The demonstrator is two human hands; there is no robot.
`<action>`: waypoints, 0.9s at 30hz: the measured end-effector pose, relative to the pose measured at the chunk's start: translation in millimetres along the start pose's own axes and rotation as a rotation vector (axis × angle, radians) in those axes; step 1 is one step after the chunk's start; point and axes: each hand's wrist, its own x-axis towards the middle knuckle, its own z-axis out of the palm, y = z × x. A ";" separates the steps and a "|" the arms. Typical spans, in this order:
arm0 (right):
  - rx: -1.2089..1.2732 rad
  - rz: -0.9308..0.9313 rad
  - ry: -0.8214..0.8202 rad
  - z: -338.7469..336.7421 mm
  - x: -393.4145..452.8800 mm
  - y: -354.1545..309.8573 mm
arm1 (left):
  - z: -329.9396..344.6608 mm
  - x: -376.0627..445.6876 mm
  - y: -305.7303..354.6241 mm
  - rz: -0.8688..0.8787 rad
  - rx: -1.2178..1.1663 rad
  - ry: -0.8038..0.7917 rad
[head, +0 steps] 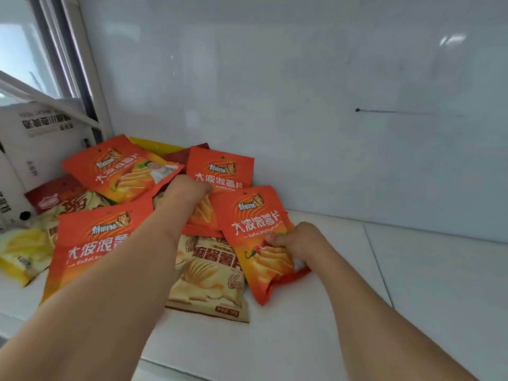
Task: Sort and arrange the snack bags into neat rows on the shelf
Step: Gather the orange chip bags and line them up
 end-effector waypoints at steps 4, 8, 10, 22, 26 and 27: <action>0.189 0.009 -0.049 -8.3 -13.5 3.5 | 12.7 34.7 -7.6 -0.054 -0.234 -0.119; 0.280 0.000 -0.096 -28.7 -27.1 17.9 | 25.2 23.3 5.9 -0.041 -0.431 -0.271; 0.315 0.011 -0.110 -42.7 -37.3 27.1 | 36.8 9.7 15.8 -0.012 -0.514 -0.350; 0.524 0.110 0.122 -158.9 -119.9 126.5 | 178.5 -98.8 79.0 0.029 -0.711 -0.743; 0.555 0.139 0.185 -206.6 -150.5 165.5 | 229.3 -149.6 105.5 0.025 -0.739 -0.821; 0.560 0.147 0.194 -219.0 -157.2 176.9 | 242.4 -164.3 112.8 0.025 -0.739 -0.835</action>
